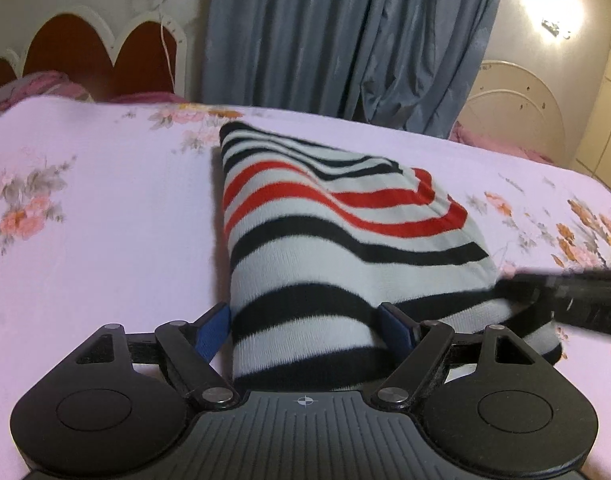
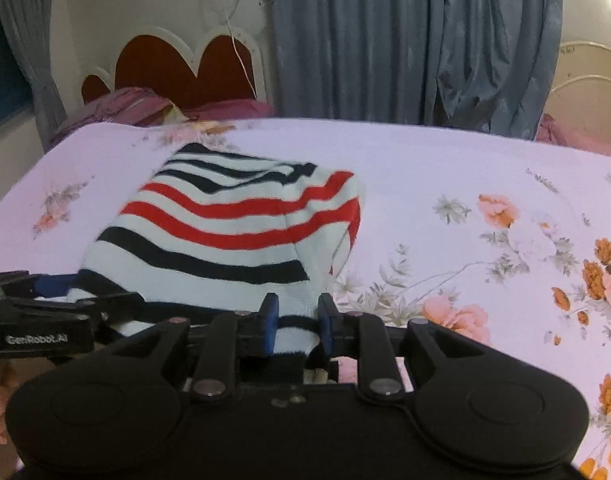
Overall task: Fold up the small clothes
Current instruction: 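Open both grippers and release the folded striped bundle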
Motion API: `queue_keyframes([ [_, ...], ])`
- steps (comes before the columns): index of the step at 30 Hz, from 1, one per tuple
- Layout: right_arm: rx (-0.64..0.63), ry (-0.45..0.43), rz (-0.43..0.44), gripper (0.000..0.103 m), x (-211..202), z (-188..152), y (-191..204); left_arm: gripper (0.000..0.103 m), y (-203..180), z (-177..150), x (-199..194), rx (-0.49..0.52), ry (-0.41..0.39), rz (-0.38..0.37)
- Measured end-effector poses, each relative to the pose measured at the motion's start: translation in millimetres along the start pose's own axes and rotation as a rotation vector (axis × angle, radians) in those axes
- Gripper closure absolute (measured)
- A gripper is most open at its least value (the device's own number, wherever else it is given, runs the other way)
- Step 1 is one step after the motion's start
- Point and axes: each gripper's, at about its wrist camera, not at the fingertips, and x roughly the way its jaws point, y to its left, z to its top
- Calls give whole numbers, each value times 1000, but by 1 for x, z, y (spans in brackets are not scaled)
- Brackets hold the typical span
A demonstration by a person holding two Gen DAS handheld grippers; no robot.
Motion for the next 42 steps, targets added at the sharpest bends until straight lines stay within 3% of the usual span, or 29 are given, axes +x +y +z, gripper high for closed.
queue_keyframes([
  [3,21,57,5,79,10,-14,-4,25,1,-4,0,-15,5,1],
  [12,77,89,-15,78,13,-24,-2,24,-1,1,-1,-6,23,9],
  [16,94,95,-11,78,12,-23,-4,5,0,4,1,-8,49,27],
  [19,163,129,7,75,14,-19,-12,1,-2,3,2,2,70,20],
  [22,144,135,1,70,16,-19,-12,0,-4,3,3,-20,88,35],
  [23,142,129,5,71,16,-21,-13,0,-5,3,4,-33,100,45],
  [25,146,109,-11,62,16,-27,-15,0,-6,4,6,-54,129,71],
  [28,178,120,-3,63,15,-26,-19,0,-11,4,5,-83,152,117],
  [29,192,131,-6,58,14,-23,-20,0,-13,5,3,-82,155,138],
  [35,222,74,-27,42,-20,-19,-23,0,-36,2,-24,-38,113,249],
  [39,177,67,-3,41,-47,-28,-23,0,-42,-7,-46,-98,124,267],
  [42,151,46,21,41,-74,-35,-23,0,-49,-16,-72,-85,91,239],
])
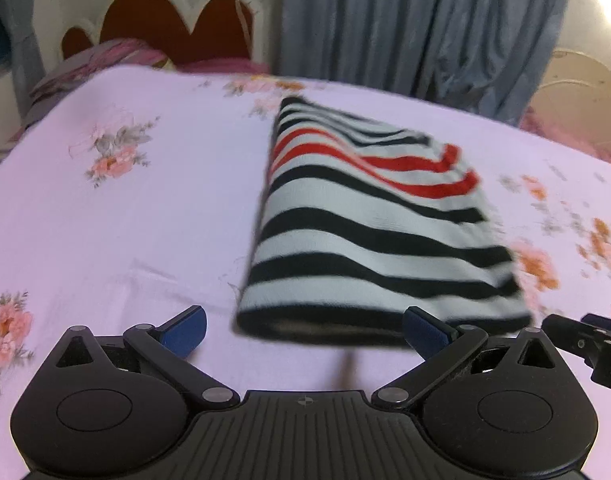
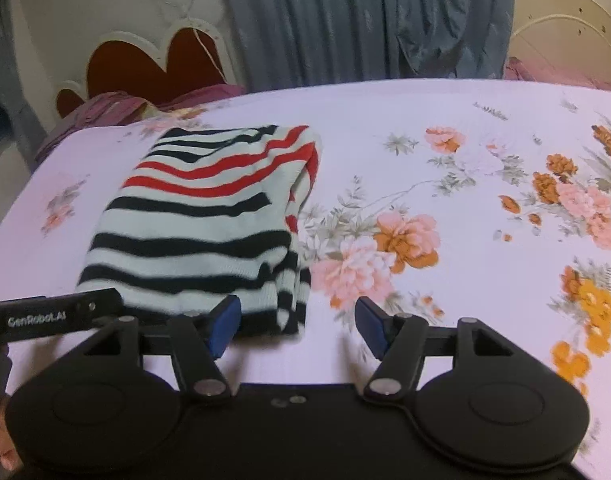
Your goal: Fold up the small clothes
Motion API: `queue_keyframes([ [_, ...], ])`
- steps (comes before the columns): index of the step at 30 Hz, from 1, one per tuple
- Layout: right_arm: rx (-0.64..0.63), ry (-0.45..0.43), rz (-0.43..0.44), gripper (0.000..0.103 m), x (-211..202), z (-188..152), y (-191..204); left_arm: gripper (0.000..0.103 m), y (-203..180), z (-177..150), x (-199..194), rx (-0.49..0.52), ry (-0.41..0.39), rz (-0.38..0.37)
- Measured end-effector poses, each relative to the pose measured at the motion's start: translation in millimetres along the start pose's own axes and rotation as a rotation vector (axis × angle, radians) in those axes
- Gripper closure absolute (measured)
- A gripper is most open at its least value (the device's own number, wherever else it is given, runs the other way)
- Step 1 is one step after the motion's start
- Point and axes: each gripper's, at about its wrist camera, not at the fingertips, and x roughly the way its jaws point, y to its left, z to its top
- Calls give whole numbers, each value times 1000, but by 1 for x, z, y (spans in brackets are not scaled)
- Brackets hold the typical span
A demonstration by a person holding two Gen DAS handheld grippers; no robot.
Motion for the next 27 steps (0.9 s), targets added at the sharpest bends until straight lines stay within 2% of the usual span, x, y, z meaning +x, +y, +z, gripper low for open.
queue_keyframes([
  [6,-129,-57,65,35,-65,-22,8,0,-1,-33,-83,-9,-192,63],
  [15,-208,-153,130,24,-177,-64,9,0,-23,-80,-188,47,-188,96],
  [16,-213,-166,125,23,-189,-67,9,0,-24,-85,-199,36,-182,84],
  [18,-225,-201,106,11,-211,-74,10,0,-23,-95,-218,3,-171,54],
  [23,-234,-299,20,4,-252,-90,12,0,-26,-117,-254,-47,-175,45],
  [27,-218,-329,17,3,-271,-101,8,0,-31,-128,-275,-36,-200,88],
])
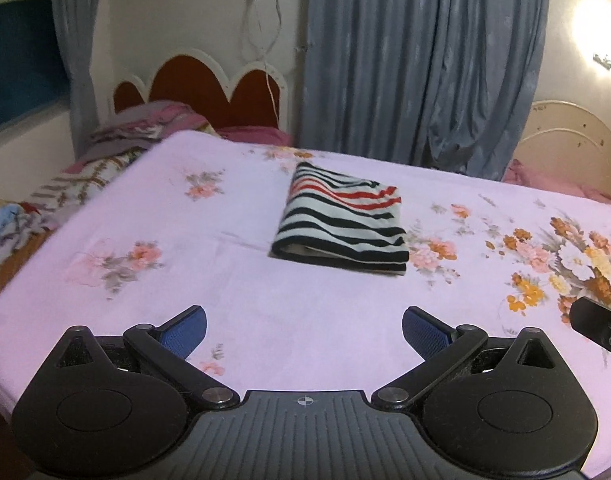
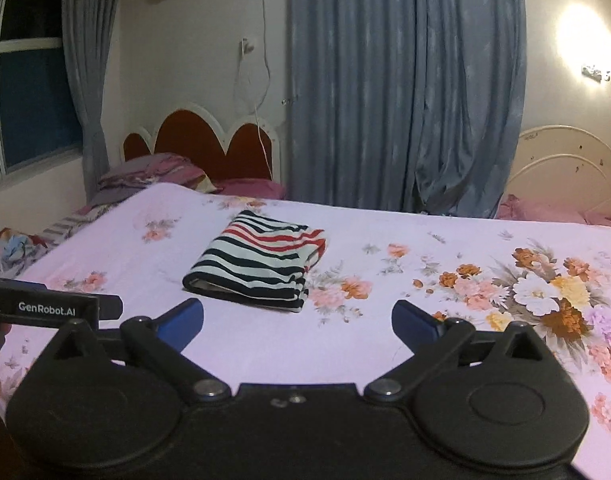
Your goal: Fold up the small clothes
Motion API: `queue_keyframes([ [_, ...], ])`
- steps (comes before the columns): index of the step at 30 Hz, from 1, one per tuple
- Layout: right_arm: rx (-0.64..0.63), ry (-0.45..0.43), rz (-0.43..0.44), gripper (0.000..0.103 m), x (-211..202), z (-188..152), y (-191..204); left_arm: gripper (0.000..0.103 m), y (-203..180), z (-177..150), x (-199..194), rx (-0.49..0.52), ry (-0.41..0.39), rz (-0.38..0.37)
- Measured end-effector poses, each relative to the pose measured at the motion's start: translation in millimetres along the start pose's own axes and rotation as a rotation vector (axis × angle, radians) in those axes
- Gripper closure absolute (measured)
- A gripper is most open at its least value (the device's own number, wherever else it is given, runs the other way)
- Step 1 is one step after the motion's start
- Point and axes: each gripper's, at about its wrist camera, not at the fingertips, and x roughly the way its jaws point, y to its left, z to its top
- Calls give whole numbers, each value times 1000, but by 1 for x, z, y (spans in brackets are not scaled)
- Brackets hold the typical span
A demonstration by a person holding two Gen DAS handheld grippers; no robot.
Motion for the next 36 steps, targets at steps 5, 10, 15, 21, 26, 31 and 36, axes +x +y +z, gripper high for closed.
queue_keyframes([
  [5,34,-18,-6,3,-15,-5,-4,0,0,-3,-18,21,-7,8],
  [10,61,-27,-7,3,-24,-7,-8,0,0,-6,-30,36,-20,10],
  [15,84,-28,-8,3,-29,-10,-9,0,-3,-8,-40,57,-42,21],
  [21,84,-32,-5,2,-31,-12,-7,0,-2,-9,-46,73,-48,20],
  [26,84,-31,-3,2,-32,-12,-5,0,-3,-9,-46,74,-43,16],
  [31,87,-31,-4,2,-32,-12,-5,0,-3,-9,-47,76,-45,14],
  [36,84,-29,0,2,-31,-12,-3,0,-2,-8,-46,72,-47,13],
])
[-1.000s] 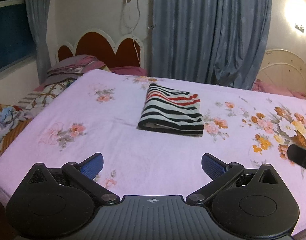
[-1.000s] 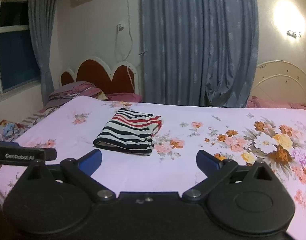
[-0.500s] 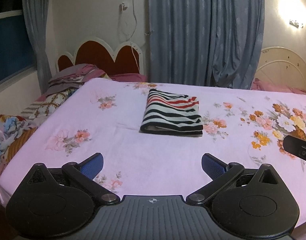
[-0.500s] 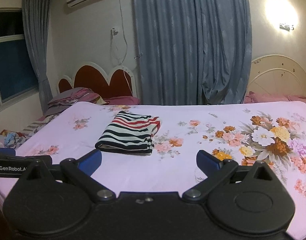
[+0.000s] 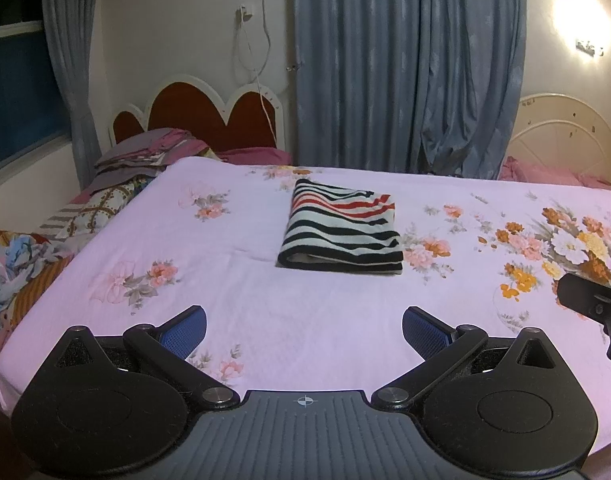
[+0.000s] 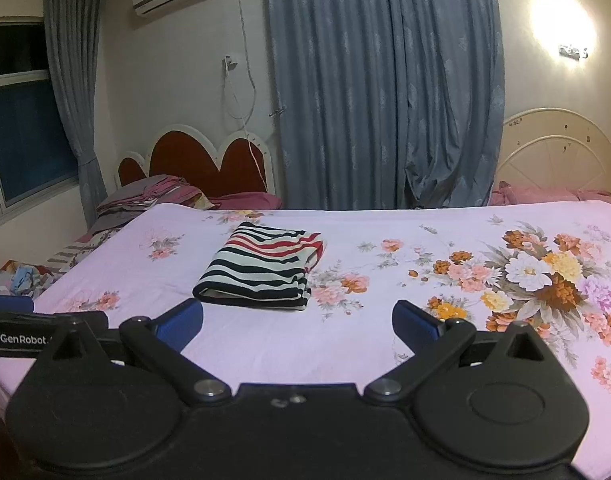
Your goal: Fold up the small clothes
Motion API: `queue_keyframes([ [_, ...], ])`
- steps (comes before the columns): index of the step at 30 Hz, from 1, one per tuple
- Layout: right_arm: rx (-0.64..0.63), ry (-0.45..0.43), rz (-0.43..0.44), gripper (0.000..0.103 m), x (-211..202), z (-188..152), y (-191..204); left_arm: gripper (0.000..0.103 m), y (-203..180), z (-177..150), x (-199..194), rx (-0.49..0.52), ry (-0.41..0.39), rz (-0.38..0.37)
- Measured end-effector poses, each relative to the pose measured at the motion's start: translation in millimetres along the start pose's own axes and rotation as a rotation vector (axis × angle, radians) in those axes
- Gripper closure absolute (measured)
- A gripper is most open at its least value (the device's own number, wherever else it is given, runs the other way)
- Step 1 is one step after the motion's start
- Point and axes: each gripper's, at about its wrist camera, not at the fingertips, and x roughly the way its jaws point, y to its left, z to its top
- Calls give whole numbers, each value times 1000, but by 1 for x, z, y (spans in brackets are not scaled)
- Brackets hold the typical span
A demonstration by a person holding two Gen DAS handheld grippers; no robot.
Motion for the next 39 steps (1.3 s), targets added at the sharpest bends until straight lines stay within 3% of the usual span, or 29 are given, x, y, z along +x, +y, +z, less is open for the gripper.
queue_keyframes([
  [39,7,24,17,2,13,2,-1,0,1,5,9,-4,2,13],
])
